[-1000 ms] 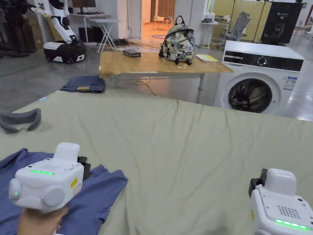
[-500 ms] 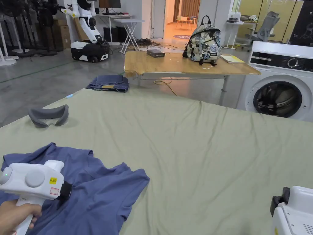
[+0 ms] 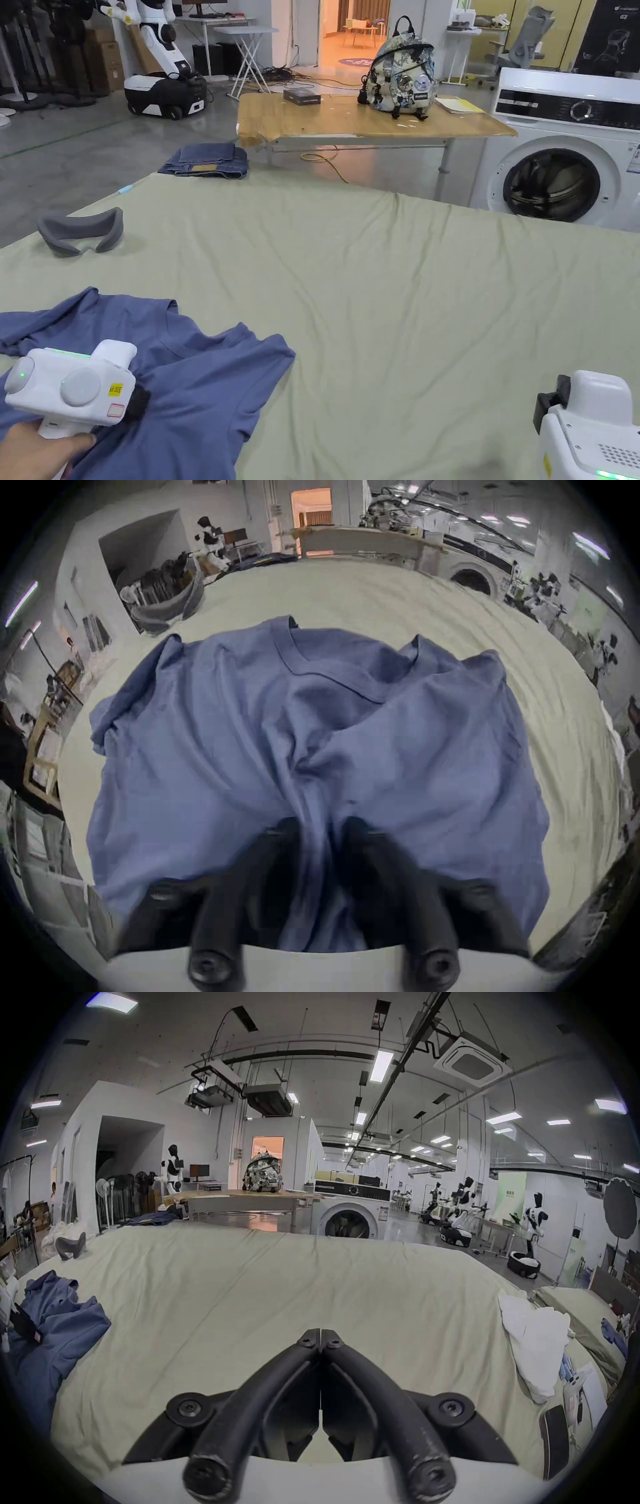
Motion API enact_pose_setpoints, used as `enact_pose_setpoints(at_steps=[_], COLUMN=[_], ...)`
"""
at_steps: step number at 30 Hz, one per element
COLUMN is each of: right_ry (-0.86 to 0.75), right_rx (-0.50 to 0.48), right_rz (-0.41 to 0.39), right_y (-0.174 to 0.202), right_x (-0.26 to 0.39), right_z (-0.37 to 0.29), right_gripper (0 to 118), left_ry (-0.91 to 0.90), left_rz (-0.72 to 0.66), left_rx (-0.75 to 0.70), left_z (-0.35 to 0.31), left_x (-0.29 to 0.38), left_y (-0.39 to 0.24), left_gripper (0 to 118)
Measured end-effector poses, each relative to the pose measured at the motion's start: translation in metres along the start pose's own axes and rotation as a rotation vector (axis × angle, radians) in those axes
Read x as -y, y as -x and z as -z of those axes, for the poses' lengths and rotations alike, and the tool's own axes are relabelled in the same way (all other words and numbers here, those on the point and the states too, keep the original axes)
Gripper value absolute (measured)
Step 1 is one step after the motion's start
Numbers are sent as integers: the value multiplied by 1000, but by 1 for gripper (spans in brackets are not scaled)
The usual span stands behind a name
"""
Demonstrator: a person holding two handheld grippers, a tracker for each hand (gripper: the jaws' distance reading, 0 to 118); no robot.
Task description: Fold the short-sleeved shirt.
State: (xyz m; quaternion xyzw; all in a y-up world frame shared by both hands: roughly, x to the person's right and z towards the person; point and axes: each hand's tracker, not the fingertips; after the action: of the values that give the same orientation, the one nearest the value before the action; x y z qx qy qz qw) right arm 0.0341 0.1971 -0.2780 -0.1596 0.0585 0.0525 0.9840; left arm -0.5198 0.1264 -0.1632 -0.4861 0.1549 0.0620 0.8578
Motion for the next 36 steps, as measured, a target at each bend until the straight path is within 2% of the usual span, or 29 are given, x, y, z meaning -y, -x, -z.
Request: enact_pose_setpoints(at_steps=[7,11,21,29,36], right_ry=[14,9,-53,-92,-98], right_rx=[-2,7,42,80,126], right_rz=[5,19,64,88,100], right_y=[-3,-9,-30,-52,-74], right_x=[5,3,-16,-27,-25], right_z=[1,1,-10,-23,-36], right_gripper=[0,0,0,0,0], left_ry=[-156,-234,-500,-631,-647], left_rz=[-99,-134,-61,50,177], left_rx=[9,86,152,306,499], left_z=[-20,-51,-134,-184,-199], left_x=[6,-8,-81,-149,-184], left_y=[2,-5,-40,-127,-247], left_gripper=[0,0,0,0,0])
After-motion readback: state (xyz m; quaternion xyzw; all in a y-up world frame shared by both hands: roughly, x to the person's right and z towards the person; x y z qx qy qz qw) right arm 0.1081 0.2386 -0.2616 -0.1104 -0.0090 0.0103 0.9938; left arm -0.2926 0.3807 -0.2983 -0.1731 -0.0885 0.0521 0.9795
